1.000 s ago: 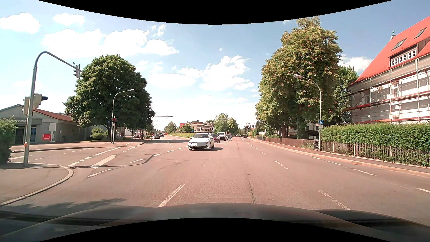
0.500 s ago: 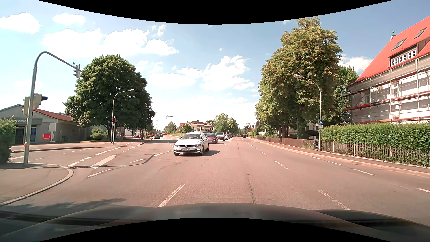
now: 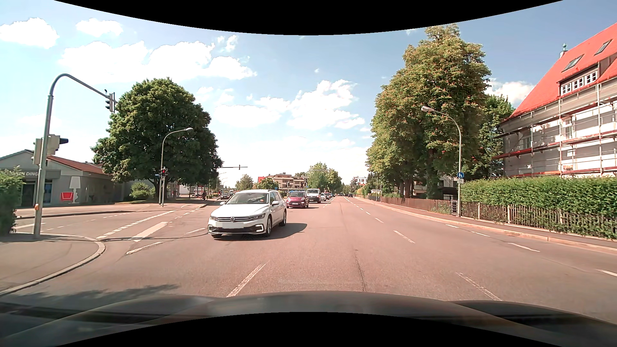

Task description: Follow the waypoints while adhering to traffic rules and regulations

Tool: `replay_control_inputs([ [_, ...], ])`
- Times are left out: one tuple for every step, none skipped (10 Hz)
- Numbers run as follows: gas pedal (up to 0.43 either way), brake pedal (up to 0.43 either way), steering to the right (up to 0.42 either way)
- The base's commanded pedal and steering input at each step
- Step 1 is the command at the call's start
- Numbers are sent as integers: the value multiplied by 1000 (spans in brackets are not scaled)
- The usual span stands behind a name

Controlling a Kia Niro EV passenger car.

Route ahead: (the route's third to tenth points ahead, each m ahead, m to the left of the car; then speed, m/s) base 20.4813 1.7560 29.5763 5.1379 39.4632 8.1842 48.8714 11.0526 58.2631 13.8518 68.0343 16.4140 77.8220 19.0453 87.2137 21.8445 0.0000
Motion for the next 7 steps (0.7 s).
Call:
replay_control_inputs([
  [0, 372, -6],
  [0, 372, -6],
  [0, 378, -6],
  [0, 390, -6],
  [0, 396, -6],
  [0, 402, -6],
  [0, 421, -7],
])
